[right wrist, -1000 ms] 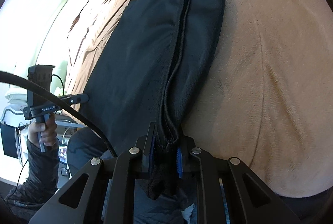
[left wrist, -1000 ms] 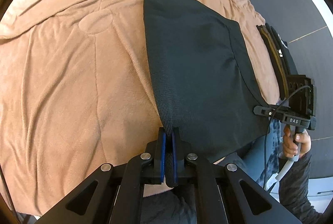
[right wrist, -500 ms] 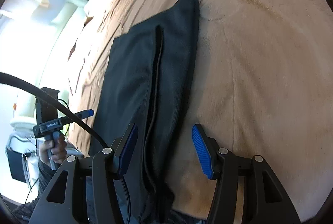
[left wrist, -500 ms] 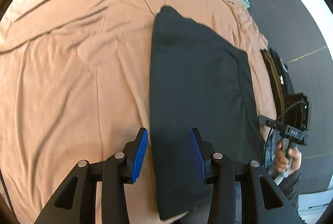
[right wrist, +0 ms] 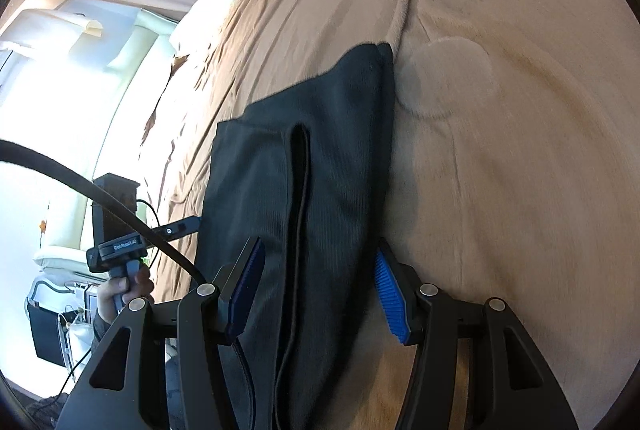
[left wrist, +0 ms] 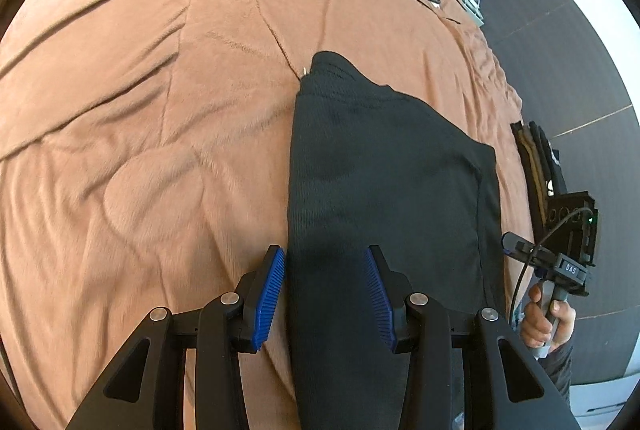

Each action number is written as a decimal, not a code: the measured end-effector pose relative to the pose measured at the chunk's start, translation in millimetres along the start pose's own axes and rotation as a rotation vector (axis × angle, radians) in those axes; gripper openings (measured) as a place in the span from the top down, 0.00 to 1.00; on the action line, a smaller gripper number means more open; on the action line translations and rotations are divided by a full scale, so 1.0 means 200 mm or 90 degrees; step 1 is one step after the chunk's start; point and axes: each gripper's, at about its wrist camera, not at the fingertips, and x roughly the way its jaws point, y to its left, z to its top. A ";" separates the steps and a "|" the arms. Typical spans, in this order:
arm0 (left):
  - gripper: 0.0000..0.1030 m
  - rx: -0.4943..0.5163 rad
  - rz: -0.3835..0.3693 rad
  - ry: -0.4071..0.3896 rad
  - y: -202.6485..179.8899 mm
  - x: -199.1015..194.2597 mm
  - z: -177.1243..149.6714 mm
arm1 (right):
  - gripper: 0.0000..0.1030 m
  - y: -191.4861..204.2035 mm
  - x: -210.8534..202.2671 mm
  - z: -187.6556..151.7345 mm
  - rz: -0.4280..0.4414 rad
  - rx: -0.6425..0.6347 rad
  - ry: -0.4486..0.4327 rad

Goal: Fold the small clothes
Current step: 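Close both grippers on the black shirt's folded end, then lift the black shirt with both grippers and fold it over onto itself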

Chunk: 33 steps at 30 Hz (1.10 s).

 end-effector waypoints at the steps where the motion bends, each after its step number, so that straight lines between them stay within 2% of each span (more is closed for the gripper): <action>1: 0.58 0.003 0.000 -0.001 0.00 0.01 0.02 | 0.49 0.01 0.03 0.01 0.001 -0.004 0.000; 10: 0.58 -0.004 -0.019 -0.016 0.02 0.08 0.15 | 0.49 0.05 0.15 0.12 0.015 -0.026 -0.006; 15: 0.60 -0.007 -0.025 -0.030 0.03 0.11 0.22 | 0.49 0.08 0.20 0.16 0.002 -0.038 -0.014; 16: 0.61 -0.005 -0.025 -0.033 0.03 0.11 0.23 | 0.51 0.09 0.21 0.17 -0.003 -0.043 -0.018; 18: 0.72 -0.007 -0.018 -0.040 0.02 0.12 0.26 | 0.64 0.11 0.23 0.17 -0.021 -0.050 -0.021; 19: 0.76 -0.010 -0.016 -0.041 0.02 0.12 0.26 | 0.74 0.12 0.25 0.18 -0.039 -0.049 -0.023; 20: 0.83 -0.017 -0.015 -0.043 0.03 0.12 0.27 | 0.81 0.12 0.25 0.18 -0.049 -0.046 -0.024; 22: 0.90 -0.017 -0.013 -0.046 0.02 0.12 0.28 | 0.86 0.13 0.24 0.16 -0.060 -0.043 -0.025; 24: 0.95 -0.008 -0.008 -0.054 0.00 0.10 0.27 | 0.89 0.15 0.21 0.14 -0.065 -0.046 -0.033; 33: 0.96 0.025 -0.017 -0.095 -0.11 -0.10 0.23 | 0.90 0.33 0.12 0.03 -0.085 -0.099 -0.083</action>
